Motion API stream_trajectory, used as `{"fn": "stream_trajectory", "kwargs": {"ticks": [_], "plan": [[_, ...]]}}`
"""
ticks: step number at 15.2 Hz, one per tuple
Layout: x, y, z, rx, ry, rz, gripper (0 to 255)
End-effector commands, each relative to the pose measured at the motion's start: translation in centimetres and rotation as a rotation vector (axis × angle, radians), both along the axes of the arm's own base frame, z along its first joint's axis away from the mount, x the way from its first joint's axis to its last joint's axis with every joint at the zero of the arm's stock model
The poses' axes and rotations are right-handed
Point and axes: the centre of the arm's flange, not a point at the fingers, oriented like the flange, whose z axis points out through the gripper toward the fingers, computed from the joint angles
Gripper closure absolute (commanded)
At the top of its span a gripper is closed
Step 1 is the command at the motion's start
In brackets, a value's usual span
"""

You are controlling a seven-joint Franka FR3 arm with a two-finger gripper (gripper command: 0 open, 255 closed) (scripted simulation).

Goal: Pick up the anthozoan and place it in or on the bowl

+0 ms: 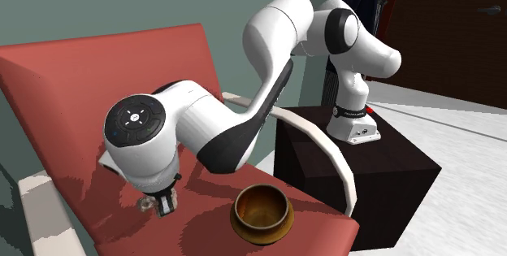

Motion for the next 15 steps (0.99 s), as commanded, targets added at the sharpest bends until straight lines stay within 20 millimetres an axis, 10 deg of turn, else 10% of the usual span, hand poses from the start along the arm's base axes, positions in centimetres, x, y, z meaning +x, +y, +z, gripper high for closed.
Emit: {"fn": "stream_trajectory", "kwargs": {"ticks": [1,15], "plan": [[-0.1,-0.1,1.2,0.0,-0.001,0.0,255],[-0.1,-0.1,8.6,0.0,-0.001,0.0,255]]}}
